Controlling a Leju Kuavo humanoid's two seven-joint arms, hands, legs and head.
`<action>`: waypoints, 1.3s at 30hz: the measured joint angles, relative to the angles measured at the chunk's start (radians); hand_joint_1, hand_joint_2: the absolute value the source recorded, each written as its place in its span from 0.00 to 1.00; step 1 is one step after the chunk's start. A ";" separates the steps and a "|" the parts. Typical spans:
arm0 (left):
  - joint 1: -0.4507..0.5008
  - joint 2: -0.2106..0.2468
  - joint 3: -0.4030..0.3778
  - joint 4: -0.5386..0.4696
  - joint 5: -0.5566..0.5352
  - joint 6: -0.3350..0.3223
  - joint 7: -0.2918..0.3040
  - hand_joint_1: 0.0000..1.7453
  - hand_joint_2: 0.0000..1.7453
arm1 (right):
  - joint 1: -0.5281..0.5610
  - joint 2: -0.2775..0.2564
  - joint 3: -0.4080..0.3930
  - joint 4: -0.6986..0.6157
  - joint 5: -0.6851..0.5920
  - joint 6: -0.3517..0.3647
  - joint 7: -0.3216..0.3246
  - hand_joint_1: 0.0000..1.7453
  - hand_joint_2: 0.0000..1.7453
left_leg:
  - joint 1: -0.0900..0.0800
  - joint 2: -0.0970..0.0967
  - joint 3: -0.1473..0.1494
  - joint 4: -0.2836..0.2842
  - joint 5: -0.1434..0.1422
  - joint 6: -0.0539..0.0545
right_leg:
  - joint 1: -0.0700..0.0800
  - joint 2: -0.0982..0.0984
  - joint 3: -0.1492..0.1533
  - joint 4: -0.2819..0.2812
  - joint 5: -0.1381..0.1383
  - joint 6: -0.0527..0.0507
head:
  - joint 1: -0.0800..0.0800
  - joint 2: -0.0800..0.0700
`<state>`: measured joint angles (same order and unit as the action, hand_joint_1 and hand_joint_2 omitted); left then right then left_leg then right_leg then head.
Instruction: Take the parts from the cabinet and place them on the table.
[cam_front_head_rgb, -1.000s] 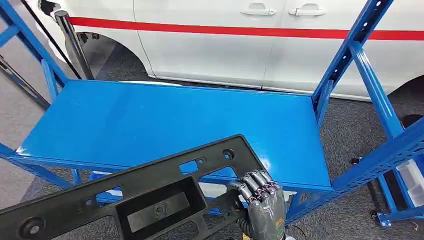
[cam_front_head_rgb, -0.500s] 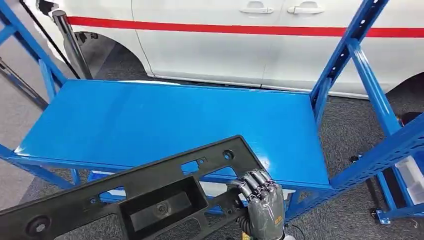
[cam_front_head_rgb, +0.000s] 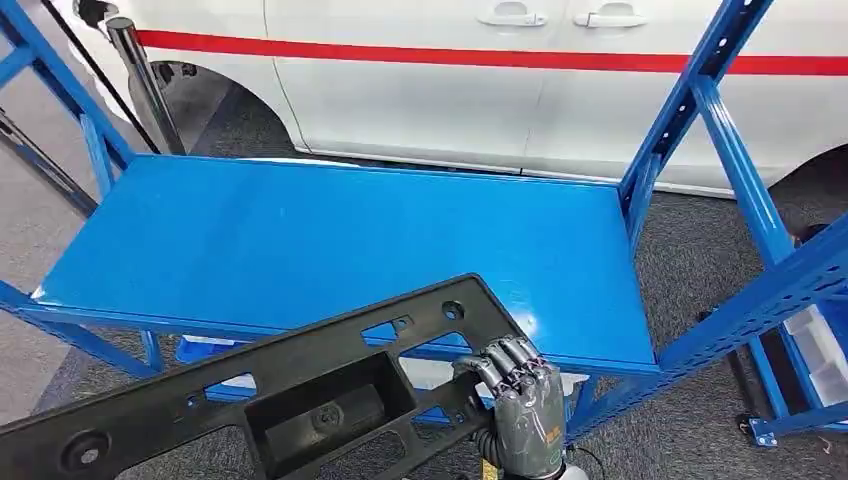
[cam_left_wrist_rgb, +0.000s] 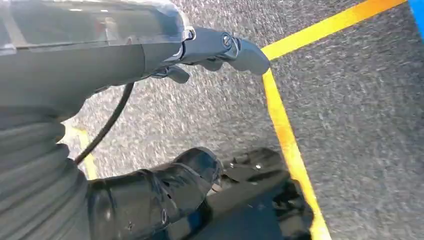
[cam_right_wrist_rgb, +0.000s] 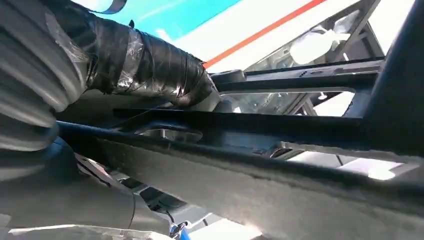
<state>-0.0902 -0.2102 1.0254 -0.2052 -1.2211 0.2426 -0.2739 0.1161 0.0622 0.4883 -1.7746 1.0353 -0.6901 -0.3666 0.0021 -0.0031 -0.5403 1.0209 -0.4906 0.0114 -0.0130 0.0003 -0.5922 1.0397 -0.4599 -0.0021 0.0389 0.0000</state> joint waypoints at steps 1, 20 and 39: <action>0.002 0.000 0.000 0.000 0.000 0.000 0.002 0.00 1.00 | 0.000 0.000 0.000 0.000 0.000 0.000 0.000 1.00 1.00 | 0.000 0.000 -0.001 -0.006 0.006 0.008 | 0.001 0.001 0.001 -0.003 0.004 0.007 | 0.000 0.000; -0.001 -0.003 0.000 0.000 -0.006 0.000 0.002 0.00 1.00 | -0.004 -0.005 0.004 0.013 -0.002 0.000 0.001 1.00 1.00 | 0.000 0.009 -0.043 0.009 0.036 0.015 | 0.008 0.001 0.047 0.002 -0.050 0.001 | 0.001 0.000; -0.002 -0.004 0.000 0.000 -0.008 -0.008 0.003 0.00 1.00 | -0.028 -0.010 0.024 0.027 -0.008 0.000 0.023 1.00 1.00 | 0.004 0.012 -0.005 -0.022 0.024 0.039 | 0.000 -0.001 -0.101 0.250 -0.157 0.022 | 0.000 0.000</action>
<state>-0.0917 -0.2144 1.0254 -0.2052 -1.2287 0.2342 -0.2712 0.0882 0.0526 0.5120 -1.7471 1.0273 -0.6901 -0.3433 0.0062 0.0085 -0.5455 0.9987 -0.4668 0.0503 -0.0131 -0.0011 -0.6932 1.2898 -0.6168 0.0201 0.0389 0.0000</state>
